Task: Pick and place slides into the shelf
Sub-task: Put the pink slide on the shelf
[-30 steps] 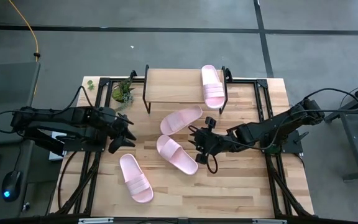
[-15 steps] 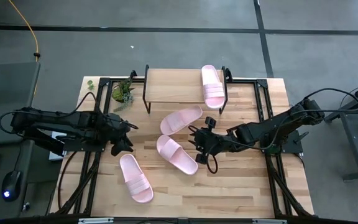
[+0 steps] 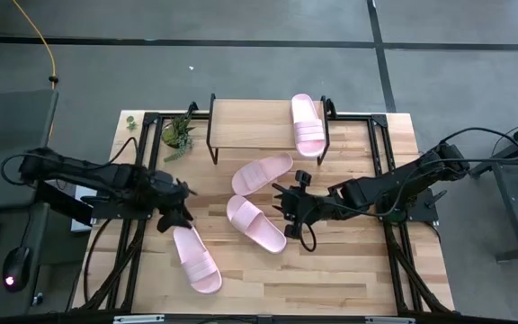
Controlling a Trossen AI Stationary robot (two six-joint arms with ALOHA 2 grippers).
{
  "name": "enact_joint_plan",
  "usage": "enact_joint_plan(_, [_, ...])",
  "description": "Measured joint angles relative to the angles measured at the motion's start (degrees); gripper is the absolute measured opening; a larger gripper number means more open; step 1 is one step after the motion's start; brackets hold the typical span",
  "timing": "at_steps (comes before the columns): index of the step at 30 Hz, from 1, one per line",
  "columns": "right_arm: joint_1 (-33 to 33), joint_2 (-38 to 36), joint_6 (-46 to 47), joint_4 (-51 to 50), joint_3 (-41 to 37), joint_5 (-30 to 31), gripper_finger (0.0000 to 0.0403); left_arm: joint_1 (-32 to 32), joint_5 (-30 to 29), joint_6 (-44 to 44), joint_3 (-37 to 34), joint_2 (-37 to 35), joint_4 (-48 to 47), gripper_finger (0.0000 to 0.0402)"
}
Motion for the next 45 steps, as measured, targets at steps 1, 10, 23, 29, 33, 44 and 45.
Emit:
enact_joint_plan(1, [0.0, 0.0, -0.09, 0.0, 0.0, 0.04, 0.0106, -1.86, -0.46, -0.3, 0.0, 0.21, 1.01, 0.0166])
enact_joint_plan(10, [0.0, 0.0, -2.84, 2.36, 0.0, 0.05, 0.0106, -15.47, -8.96, -5.3, 0.0, 3.7, 2.52, 0.0166])
enact_joint_plan(23, [0.01, 0.0, -3.86, 3.58, 0.0, -0.96, 0.0106, -19.35, -11.77, -7.77, 0.0, 12.11, 10.12, 0.0166])
enact_joint_plan(29, [1.06, 1.57, -2.53, 3.3, 0.02, -1.43, 0.0106, -19.37, -9.74, -8.67, 0.04, 18.72, 15.96, 0.0166])
enact_joint_plan(33, [1.2, 2.87, -2.41, 3.58, 0.02, -1.08, 0.0106, -19.37, -7.95, -9.45, 0.04, 23.61, 18.81, 0.0166])
enact_joint_plan(44, [1.38, 3.1, 2.88, 4.79, 0.02, -0.94, 0.0106, -22.01, -3.62, -10.78, 0.05, 33.8, 31.07, 0.0166])
enact_joint_plan(45, [1.4, 3.1, 3.45, 4.8, 0.02, -0.93, 0.0106, -22.09, -3.28, -10.76, 0.07, 34.21, 31.63, 0.0166])
